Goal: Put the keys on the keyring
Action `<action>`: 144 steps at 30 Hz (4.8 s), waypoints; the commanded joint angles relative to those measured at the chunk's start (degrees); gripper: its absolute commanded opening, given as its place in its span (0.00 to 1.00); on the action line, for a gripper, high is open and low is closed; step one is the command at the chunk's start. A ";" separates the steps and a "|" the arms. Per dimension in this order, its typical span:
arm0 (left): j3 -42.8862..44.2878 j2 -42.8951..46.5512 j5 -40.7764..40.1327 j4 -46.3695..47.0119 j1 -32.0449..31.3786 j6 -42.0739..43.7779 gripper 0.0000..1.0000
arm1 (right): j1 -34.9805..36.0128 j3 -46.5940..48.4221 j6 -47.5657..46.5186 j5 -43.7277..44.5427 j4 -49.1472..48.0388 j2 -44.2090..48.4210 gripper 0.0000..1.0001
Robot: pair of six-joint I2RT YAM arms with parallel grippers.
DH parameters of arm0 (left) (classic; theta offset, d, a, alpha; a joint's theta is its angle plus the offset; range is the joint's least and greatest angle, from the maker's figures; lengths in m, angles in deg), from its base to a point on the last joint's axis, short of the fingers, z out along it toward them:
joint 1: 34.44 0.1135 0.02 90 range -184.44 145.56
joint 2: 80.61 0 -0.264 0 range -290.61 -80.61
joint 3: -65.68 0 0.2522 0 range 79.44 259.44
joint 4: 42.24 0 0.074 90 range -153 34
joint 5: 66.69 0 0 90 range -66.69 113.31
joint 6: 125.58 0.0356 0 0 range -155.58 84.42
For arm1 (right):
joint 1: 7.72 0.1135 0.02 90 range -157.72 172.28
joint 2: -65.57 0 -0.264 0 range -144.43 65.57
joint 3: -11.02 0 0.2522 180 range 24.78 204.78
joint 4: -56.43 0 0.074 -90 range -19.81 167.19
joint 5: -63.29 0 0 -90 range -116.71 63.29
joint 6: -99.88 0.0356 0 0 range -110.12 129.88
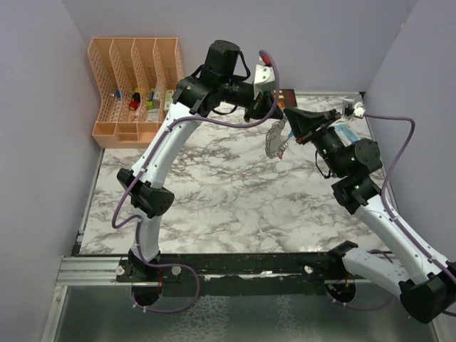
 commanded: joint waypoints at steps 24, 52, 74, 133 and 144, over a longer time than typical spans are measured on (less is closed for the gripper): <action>3.72 2.54 6.91 0.98 -1.76 -4.40 0.00 | 1.76 -0.87 -5.12 8.07 -6.89 -4.77 0.01; 10.53 3.83 5.80 -9.42 -1.85 8.26 0.00 | 1.76 4.81 -1.25 7.23 11.37 -6.88 0.01; 12.68 2.95 0.86 -9.74 -1.67 11.19 0.00 | 1.76 1.93 0.19 0.08 17.11 -2.80 0.01; -11.18 5.84 20.92 13.52 2.66 -17.59 0.81 | 1.76 6.60 -10.68 -10.06 -0.60 -0.77 0.01; -13.72 5.83 13.86 14.66 1.22 -19.08 0.59 | 1.76 6.53 -9.96 -9.66 -1.46 -0.72 0.01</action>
